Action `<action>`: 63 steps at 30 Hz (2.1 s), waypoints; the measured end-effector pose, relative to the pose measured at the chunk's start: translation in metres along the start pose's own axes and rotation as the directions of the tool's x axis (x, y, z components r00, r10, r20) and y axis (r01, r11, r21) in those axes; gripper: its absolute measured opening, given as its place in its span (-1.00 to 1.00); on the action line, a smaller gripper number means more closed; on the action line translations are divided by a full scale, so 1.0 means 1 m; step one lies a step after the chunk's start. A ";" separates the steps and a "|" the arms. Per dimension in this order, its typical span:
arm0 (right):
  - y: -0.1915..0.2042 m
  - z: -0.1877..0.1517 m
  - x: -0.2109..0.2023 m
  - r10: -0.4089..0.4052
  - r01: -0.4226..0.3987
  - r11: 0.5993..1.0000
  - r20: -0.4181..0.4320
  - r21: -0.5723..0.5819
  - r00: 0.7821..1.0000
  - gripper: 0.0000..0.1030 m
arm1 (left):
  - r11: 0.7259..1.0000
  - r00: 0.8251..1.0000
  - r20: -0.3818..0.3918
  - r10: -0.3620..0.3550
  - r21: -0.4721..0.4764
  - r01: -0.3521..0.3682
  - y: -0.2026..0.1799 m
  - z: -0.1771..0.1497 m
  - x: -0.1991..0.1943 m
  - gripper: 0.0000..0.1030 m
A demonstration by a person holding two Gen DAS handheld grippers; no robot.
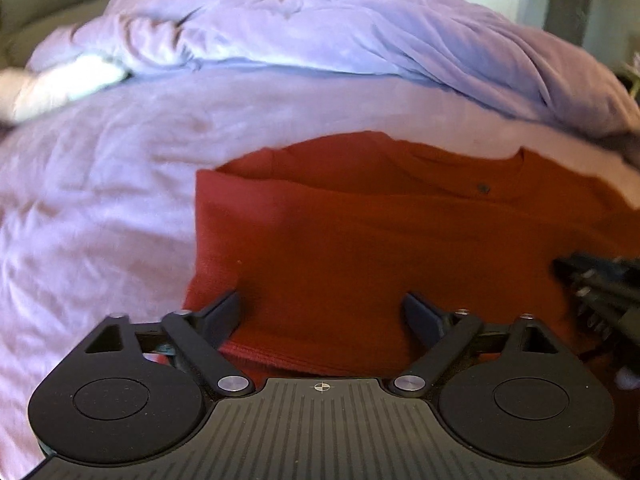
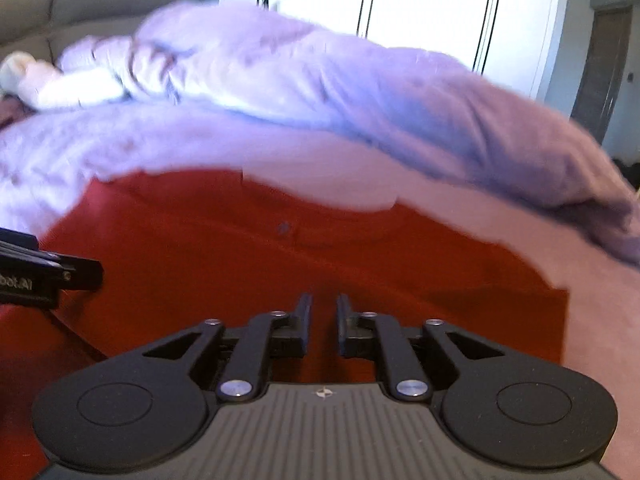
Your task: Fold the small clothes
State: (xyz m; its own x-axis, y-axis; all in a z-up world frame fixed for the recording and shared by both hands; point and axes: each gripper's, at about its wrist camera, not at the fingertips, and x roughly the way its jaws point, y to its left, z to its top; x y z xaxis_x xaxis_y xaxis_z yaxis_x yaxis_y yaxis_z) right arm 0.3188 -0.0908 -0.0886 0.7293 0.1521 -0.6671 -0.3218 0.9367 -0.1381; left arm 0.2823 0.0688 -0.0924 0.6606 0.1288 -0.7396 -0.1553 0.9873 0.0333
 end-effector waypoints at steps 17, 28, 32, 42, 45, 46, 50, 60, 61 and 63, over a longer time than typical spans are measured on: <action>-0.061 -0.057 -0.043 -0.128 0.129 0.991 -0.032 0.047 0.991 -0.81 | 0.999 1.000 -0.008 0.008 0.044 -0.007 0.017 -0.012 -0.019 0.90; -0.060 -0.047 -0.045 -0.175 0.173 0.985 -0.116 -0.024 0.978 -0.75 | 0.998 0.994 -0.090 0.055 -0.010 -0.056 0.044 -0.024 -0.042 0.88; -0.063 -0.054 -0.076 -0.186 0.193 0.981 -0.202 0.016 0.962 -0.49 | 1.000 0.999 -0.039 0.022 -0.012 -0.022 0.065 -0.049 -0.087 0.88; -0.060 -0.176 -0.231 -0.051 0.106 0.962 -0.212 0.253 0.976 -0.27 | 0.994 0.985 -0.144 -0.091 -0.073 0.081 0.103 -0.144 -0.171 0.88; -0.059 -0.190 -0.253 -0.039 0.098 0.955 -0.206 0.281 0.978 -0.27 | 0.984 0.972 -0.202 -0.125 -0.149 0.095 0.110 -0.161 -0.169 0.88; -0.059 -0.190 -0.255 -0.044 0.103 0.954 -0.209 0.281 0.977 -0.27 | 0.973 0.964 -0.211 -0.164 -0.198 0.122 0.114 -0.165 -0.169 0.86; -0.061 -0.189 -0.261 -0.055 0.118 0.950 -0.218 0.288 0.974 -0.27 | 0.933 0.940 -0.211 -0.266 -0.300 0.197 0.122 -0.175 -0.172 0.72; -0.072 -0.193 -0.261 -0.063 0.150 0.928 -0.250 0.343 0.966 -0.27 | 0.916 0.910 -0.234 -0.342 -0.300 0.266 0.126 -0.177 -0.167 0.16; -0.074 -0.196 -0.261 -0.053 0.147 0.922 -0.258 0.359 0.965 -0.27 | 0.916 0.908 -0.240 -0.344 -0.297 0.269 0.125 -0.177 -0.167 0.08; -0.080 -0.201 -0.258 -0.029 0.137 0.912 -0.271 0.386 0.962 -0.27 | 0.912 0.902 -0.241 -0.358 -0.296 0.283 0.123 -0.177 -0.166 -0.04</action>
State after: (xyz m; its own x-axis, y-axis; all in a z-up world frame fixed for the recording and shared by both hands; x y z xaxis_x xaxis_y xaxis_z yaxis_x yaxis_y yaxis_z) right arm 0.0355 -0.2680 -0.0526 0.5473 0.0335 -0.8363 0.0393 0.9971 0.0656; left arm 0.0236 0.1525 -0.0840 0.4746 -0.2596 -0.8410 -0.1720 0.9097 -0.3779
